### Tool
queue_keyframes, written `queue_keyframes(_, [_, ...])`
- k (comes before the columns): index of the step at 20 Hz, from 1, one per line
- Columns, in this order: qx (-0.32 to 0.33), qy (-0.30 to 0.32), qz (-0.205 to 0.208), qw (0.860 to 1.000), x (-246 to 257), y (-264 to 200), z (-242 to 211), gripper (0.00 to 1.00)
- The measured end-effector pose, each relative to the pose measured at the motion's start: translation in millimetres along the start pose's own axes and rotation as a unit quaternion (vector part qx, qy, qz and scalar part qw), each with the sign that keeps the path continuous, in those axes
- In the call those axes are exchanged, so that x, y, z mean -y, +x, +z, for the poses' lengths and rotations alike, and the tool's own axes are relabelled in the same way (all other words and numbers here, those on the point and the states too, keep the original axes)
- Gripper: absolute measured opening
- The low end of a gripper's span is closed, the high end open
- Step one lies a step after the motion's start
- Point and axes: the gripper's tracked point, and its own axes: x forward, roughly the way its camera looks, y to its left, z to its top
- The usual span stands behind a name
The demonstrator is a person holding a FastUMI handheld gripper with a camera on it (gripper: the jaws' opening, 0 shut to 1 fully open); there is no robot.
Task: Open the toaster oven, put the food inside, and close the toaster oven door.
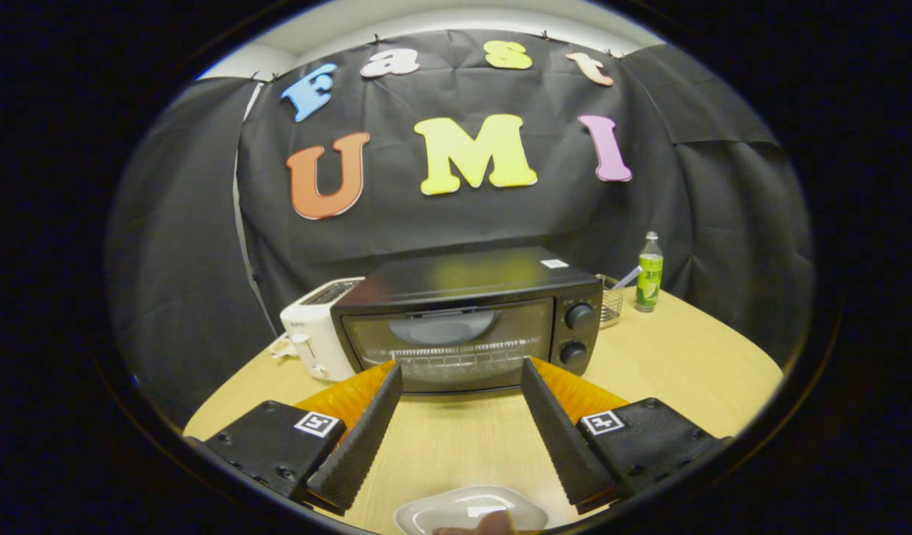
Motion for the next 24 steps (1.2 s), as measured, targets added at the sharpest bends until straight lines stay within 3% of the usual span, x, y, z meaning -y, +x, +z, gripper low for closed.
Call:
queue_keyframes(7, [0.08, -0.047, 0.0, 0.996, -7, -81, 98, 1.0])
queue_keyframes(13, [0.104, -0.085, -0.002, 0.991, -13, -171, 131, 1.0])
queue_keyframes(17, [0.093, -0.088, 0.013, 0.992, -19, -216, 110, 1.0])
queue_keyframes(24, [0.116, -0.083, -0.023, 0.989, 7, -266, 80, 1.0])
